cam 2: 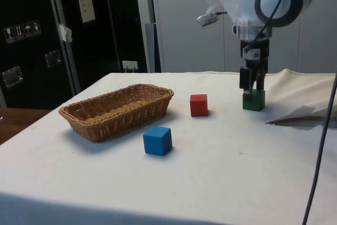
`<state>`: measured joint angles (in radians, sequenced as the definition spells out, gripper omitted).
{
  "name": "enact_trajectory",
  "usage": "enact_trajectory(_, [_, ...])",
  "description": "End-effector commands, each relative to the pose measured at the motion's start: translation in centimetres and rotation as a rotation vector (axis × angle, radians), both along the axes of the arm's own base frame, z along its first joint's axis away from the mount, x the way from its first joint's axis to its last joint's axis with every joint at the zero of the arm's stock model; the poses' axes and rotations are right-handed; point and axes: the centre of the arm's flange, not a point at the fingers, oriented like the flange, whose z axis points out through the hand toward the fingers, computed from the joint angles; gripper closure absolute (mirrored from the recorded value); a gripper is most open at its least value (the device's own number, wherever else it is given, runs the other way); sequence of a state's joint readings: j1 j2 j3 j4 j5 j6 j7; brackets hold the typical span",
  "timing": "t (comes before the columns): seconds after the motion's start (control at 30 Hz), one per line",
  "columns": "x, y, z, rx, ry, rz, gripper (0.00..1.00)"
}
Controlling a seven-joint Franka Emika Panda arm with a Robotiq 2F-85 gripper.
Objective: Pick up exactly two blocks and place them into the basket.
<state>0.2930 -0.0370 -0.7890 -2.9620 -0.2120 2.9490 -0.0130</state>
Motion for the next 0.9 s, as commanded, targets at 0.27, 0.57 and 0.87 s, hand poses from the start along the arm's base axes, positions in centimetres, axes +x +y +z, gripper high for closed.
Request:
enact_trajectory(0.27, [-0.48, 0.98, -0.05, 0.006, -0.033, -0.004, 0.20])
enact_trajectory(0.57, [-0.29, 0.63, -0.13, -0.002, -0.020, -0.001, 1.00])
enact_trajectory(0.87, [-0.02, 0.82, 0.29, 0.002, -0.045, -0.002, 1.00])
